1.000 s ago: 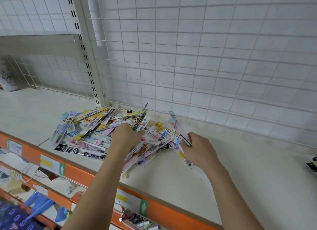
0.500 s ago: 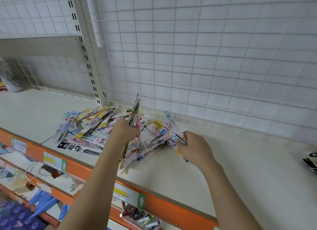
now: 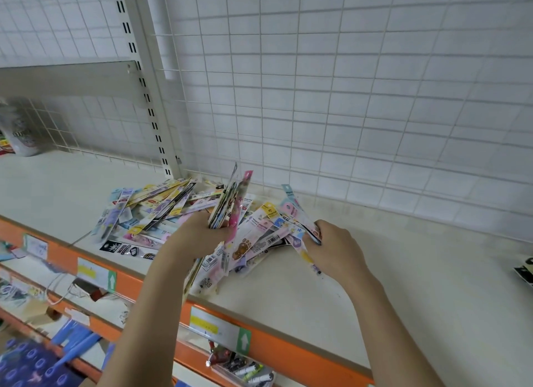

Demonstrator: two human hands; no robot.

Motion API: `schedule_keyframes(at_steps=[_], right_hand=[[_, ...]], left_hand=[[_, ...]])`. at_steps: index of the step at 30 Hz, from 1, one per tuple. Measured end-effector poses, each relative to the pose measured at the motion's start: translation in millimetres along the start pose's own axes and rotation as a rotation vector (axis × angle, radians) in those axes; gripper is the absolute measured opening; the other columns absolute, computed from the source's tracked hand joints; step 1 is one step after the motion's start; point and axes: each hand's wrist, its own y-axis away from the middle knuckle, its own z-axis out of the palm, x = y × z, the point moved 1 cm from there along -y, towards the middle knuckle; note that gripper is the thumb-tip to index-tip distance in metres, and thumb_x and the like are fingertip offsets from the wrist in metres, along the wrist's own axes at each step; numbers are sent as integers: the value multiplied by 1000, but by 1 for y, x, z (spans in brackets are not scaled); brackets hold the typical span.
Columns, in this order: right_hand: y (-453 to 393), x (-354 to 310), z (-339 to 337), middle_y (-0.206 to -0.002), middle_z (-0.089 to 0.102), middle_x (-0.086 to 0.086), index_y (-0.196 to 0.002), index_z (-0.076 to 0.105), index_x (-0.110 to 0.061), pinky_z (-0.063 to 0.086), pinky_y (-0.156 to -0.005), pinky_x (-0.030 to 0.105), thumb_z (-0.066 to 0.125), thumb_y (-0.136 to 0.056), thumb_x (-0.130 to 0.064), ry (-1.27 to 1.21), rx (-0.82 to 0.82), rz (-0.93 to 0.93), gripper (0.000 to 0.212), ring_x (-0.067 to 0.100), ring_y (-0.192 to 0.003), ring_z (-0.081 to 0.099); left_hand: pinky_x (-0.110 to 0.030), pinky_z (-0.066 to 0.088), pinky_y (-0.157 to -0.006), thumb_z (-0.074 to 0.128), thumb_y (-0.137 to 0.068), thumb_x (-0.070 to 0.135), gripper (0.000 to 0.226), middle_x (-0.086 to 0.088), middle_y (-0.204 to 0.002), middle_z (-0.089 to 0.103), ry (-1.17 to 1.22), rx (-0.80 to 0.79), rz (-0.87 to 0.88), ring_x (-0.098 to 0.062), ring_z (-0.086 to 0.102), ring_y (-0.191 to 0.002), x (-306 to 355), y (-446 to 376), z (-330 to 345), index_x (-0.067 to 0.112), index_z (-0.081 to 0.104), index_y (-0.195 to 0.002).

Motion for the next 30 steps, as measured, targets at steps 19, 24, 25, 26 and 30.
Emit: schedule_keyframes(at_steps=[19, 24, 25, 26, 30], right_hand=[[23, -19, 13, -81, 58, 2, -68, 36, -23, 35, -58, 30, 47, -93, -29, 27, 181, 187, 28, 25, -74, 48], [31, -22, 11, -86, 56, -1, -68, 33, -30, 33, -54, 29, 47, -93, -28, 25, 182, 215, 29, 22, -75, 48], [31, -22, 11, -87, 57, -1, -70, 34, -29, 37, -58, 30, 48, -93, -28, 17, 179, 221, 27, 23, -77, 52], [32, -21, 11, -89, 60, 0, -73, 37, -29, 42, -62, 31, 48, -92, -28, 0, 181, 226, 22, 25, -79, 57], [31, -20, 10, -92, 66, 5, -81, 45, -28, 52, -75, 37, 48, -90, -28, -53, 189, 237, 10, 28, -86, 65]], left_hand=[[-26, 28, -48, 72, -70, 52, 54, 0, -61, 39, -581, 22, 102, -15, 39, -55, -27, -34, 11, 13, 36, -62], [-27, 34, -55, 71, -76, 42, 44, -2, -68, 47, -550, -44, 99, -23, 49, -69, -29, -38, 7, 13, 39, -67], [-26, 34, -54, 68, -79, 38, 38, -3, -69, 48, -519, -45, 106, -22, 51, -68, -28, -38, 6, 11, 43, -69], [-25, 34, -52, 65, -81, 32, 32, -4, -68, 49, -485, -34, 111, -21, 51, -66, -28, -38, 4, 10, 45, -70], [-23, 33, -48, 55, -84, 20, 22, -4, -62, 49, -412, 13, 104, -17, 46, -57, -27, -39, -8, 10, 46, -67]])
